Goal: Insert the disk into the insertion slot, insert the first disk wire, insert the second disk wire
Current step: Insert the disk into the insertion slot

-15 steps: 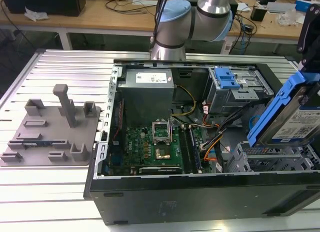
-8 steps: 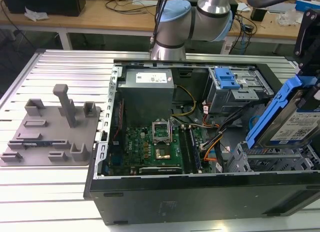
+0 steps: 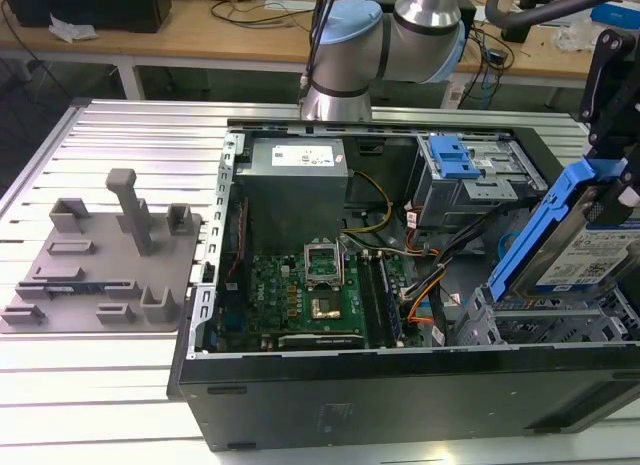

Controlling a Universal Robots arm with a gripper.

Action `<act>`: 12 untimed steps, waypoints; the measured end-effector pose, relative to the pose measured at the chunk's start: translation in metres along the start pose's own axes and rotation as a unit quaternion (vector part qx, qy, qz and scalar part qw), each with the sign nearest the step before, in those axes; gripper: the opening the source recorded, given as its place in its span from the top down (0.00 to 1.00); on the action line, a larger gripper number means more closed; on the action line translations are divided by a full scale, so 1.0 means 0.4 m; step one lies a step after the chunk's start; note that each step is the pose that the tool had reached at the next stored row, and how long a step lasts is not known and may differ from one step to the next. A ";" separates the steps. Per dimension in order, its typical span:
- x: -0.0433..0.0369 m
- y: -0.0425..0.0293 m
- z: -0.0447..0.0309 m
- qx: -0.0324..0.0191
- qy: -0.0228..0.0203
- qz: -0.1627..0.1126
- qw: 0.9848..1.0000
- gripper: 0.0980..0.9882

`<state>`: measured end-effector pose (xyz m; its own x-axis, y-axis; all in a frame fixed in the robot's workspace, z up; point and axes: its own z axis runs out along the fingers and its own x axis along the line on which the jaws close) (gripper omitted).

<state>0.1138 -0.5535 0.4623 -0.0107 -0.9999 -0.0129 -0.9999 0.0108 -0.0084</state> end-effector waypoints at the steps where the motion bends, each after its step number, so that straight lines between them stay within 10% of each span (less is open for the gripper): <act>1: 0.000 0.000 0.002 0.000 0.000 0.000 1.000 0.70; 12: -0.005 0.000 0.022 0.000 0.002 -0.004 1.000 0.70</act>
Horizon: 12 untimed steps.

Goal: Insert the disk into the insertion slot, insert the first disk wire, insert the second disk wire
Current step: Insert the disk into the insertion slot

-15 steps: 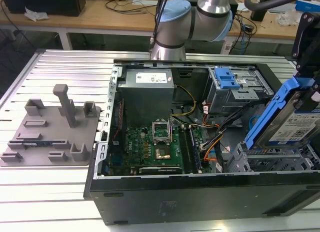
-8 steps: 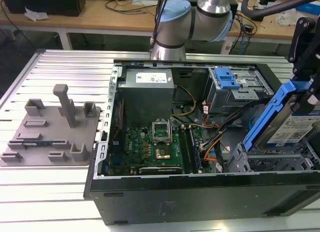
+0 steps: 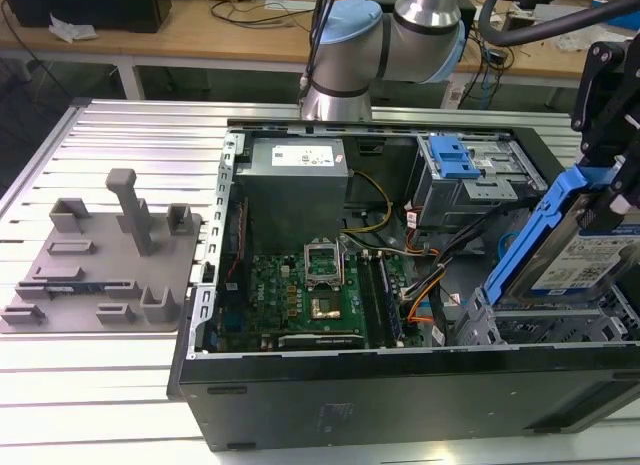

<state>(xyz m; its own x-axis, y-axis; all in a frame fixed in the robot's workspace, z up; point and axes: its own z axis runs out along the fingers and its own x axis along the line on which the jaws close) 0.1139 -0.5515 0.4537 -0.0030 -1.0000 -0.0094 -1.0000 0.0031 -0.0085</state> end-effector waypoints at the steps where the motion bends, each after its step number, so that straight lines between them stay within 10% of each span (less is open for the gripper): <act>1: 0.000 -0.001 0.003 0.000 0.000 0.000 1.000 0.70; 12: 0.000 -0.001 0.038 0.000 0.000 -0.001 1.000 0.70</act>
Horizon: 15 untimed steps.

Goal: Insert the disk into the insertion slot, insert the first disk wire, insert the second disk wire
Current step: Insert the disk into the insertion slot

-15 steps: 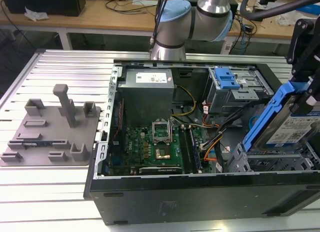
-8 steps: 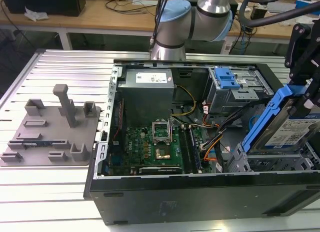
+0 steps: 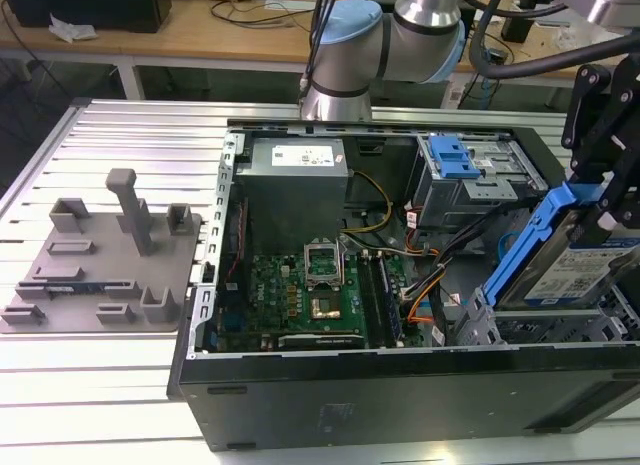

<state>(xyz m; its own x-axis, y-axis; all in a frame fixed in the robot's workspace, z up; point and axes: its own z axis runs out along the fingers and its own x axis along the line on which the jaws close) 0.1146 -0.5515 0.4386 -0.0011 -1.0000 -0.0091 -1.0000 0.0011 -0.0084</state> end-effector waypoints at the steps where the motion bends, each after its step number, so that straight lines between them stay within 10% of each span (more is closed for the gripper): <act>1: 0.000 0.000 0.003 0.000 0.000 0.000 1.000 0.70; 15: 0.000 0.000 0.054 0.000 0.000 0.000 1.000 0.70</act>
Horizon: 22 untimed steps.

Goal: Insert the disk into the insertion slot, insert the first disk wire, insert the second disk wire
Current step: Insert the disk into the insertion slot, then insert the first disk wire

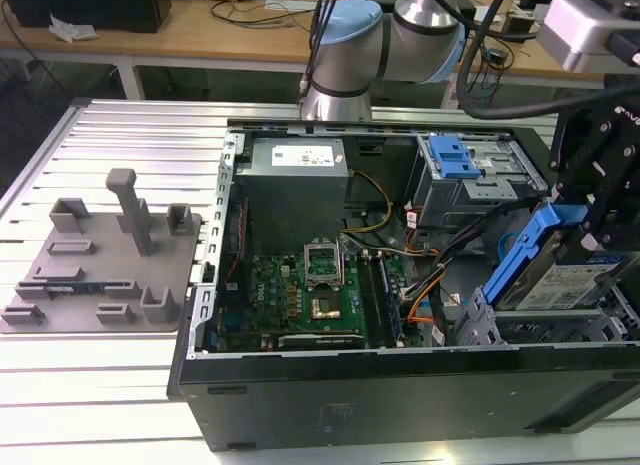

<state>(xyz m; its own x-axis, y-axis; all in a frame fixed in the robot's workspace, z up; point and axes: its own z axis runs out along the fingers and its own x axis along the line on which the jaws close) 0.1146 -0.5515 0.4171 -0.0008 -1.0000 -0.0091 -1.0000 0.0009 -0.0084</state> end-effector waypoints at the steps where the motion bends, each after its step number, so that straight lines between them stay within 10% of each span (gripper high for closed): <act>1: 0.000 0.000 0.004 0.000 0.000 0.000 1.000 0.70; 22: 0.001 0.000 0.039 0.000 0.000 -0.001 1.000 0.55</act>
<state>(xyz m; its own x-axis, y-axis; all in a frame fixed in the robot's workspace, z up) 0.1146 -0.5518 0.4015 0.0017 -1.0000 -0.0091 -1.0000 -0.0016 -0.0084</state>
